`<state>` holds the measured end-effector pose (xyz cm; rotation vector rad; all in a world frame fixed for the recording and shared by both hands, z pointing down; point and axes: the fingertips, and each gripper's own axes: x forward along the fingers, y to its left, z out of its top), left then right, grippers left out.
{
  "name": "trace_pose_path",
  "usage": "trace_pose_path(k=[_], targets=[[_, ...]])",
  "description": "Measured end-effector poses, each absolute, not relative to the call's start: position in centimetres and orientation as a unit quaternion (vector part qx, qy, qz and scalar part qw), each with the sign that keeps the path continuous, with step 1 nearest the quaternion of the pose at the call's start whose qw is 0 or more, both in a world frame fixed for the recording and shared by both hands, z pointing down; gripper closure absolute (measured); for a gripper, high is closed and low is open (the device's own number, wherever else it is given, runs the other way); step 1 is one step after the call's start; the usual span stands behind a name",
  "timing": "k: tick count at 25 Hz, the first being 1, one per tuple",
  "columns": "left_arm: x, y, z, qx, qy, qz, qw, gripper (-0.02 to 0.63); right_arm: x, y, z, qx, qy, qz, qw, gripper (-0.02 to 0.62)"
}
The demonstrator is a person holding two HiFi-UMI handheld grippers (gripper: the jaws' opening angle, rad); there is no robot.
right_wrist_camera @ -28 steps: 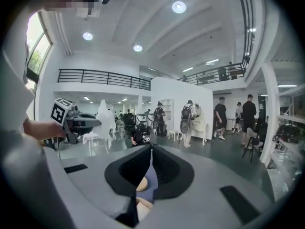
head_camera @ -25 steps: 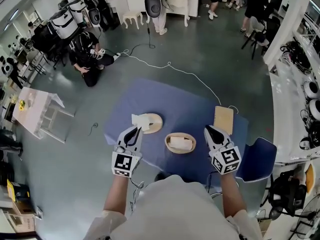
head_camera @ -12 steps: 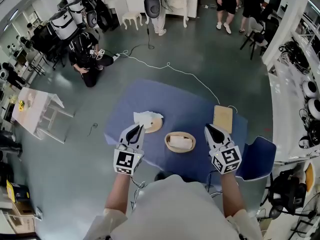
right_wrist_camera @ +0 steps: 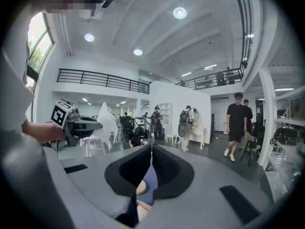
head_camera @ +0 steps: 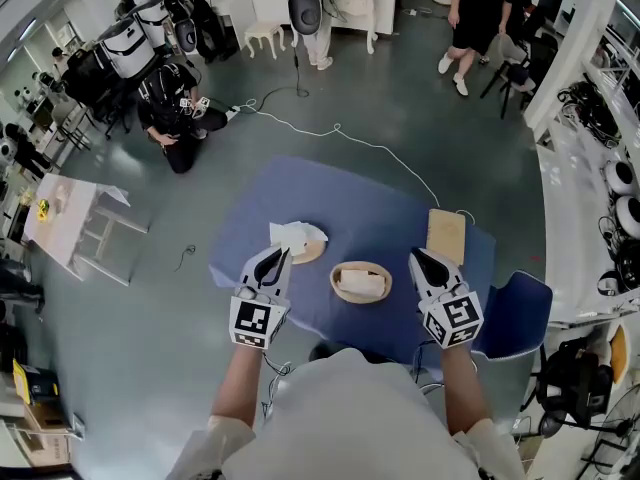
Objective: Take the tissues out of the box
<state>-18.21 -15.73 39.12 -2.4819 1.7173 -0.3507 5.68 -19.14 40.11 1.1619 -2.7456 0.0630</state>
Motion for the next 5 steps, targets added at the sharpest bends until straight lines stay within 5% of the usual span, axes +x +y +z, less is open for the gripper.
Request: trace_pose_path(k=[5], targets=[[-18.10, -15.71, 39.18, -0.816, 0.565, -0.114, 0.050, 0.591, 5.83, -19.14, 39.90, 0.388, -0.918, 0.019, 0.079, 0.560]])
